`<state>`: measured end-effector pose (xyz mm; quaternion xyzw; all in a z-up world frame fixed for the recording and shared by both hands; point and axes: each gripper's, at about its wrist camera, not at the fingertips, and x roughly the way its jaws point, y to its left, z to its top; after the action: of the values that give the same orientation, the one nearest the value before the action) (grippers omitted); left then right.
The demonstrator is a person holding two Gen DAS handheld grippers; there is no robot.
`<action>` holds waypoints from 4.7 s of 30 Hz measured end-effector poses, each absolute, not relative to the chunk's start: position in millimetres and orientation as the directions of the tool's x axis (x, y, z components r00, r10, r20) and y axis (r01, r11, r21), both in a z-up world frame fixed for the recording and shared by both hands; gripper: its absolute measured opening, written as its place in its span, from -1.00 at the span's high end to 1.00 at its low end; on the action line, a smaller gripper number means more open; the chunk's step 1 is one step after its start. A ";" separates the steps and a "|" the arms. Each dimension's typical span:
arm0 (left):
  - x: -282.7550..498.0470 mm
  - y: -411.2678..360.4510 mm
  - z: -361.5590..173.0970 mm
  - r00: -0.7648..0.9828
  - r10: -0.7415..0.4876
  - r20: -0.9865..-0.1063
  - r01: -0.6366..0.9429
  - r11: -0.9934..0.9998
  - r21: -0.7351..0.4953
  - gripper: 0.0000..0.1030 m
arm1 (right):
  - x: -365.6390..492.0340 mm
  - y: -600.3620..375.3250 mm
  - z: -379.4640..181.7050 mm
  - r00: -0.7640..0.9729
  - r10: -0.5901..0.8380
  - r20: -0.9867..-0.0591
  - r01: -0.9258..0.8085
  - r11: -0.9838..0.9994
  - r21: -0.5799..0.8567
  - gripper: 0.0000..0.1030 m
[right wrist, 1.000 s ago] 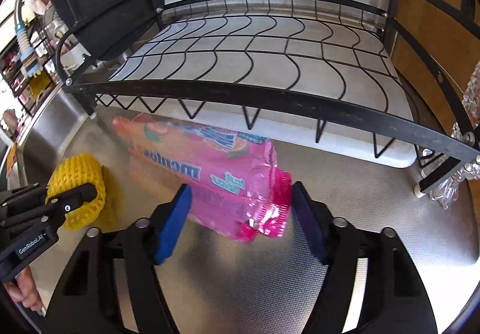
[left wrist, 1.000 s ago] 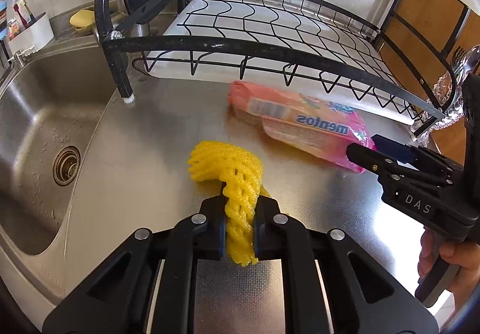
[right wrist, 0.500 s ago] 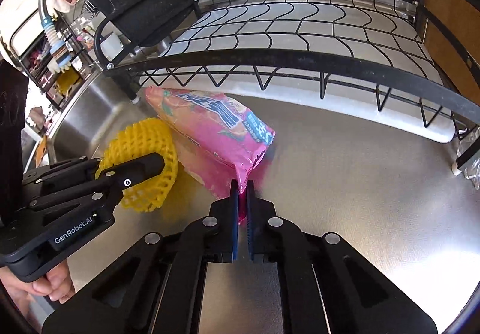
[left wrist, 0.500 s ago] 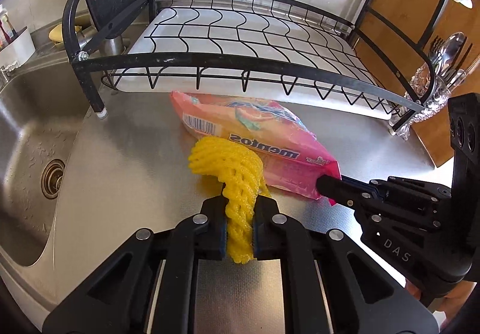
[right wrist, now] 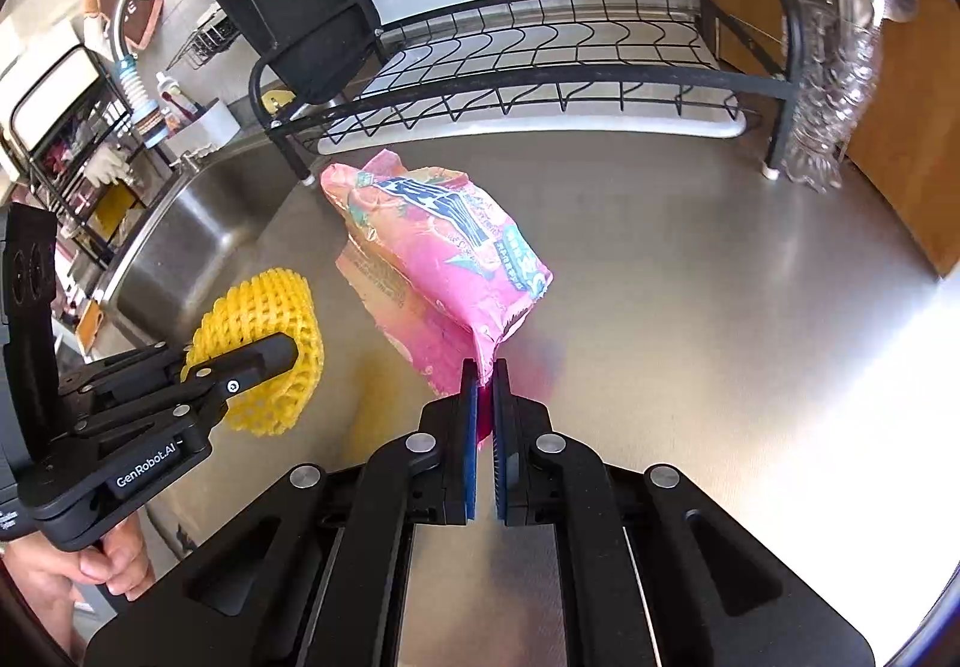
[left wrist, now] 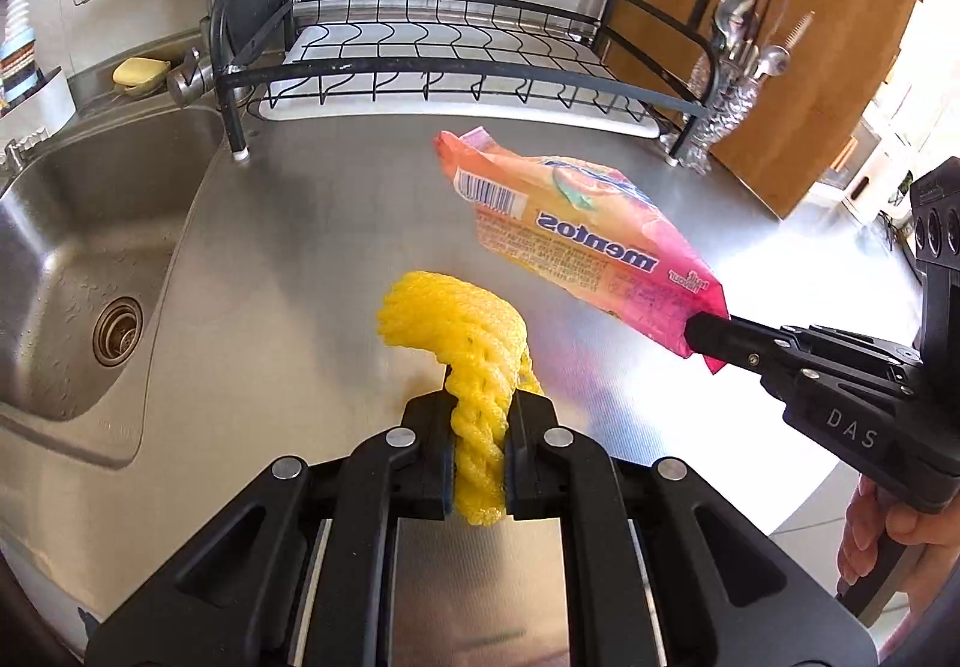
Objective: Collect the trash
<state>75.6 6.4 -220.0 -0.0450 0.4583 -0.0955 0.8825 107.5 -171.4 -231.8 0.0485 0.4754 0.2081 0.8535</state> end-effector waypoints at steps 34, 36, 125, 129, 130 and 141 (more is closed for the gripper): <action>-177.2 -4.2 -373.8 0.303 -0.298 -0.905 0.142 0.953 -0.266 0.82 | -171.0 -216.5 -358.8 0.176 0.320 -0.931 -0.107 0.946 0.305 0.89; -174.3 -3.0 -393.6 0.269 -0.296 -0.916 0.122 0.954 -0.273 0.82 | -162.9 -211.5 -379.4 0.129 0.297 -0.946 -0.079 0.954 0.289 0.89; -147.9 13.1 -81.8 0.705 -0.114 -0.700 0.059 0.993 -0.101 -0.85 | -128.6 -213.3 -76.7 0.627 -0.035 -0.778 0.055 0.998 -0.001 -0.94; -152.8 12.5 -66.9 0.733 -0.111 -0.671 0.066 0.994 -0.092 -0.85 | -135.3 -217.5 -58.3 0.668 -0.027 -0.743 0.065 0.998 0.022 -0.94; -153.0 12.3 -64.3 0.738 -0.107 -0.666 0.064 0.994 -0.090 -0.85 | -136.8 -217.8 -54.7 0.676 -0.026 -0.736 0.066 0.997 0.025 -0.94; -155.9 3.5 -57.9 0.749 -0.107 -0.654 0.078 0.994 -0.074 -0.85 | -142.9 -221.7 -36.1 0.719 -0.032 -0.694 0.065 0.998 0.022 -0.94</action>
<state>-155.9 3.5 -57.9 -0.0208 0.3509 -0.0493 0.9349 -142.9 -221.7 -36.1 0.0224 0.3740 -0.0262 0.9268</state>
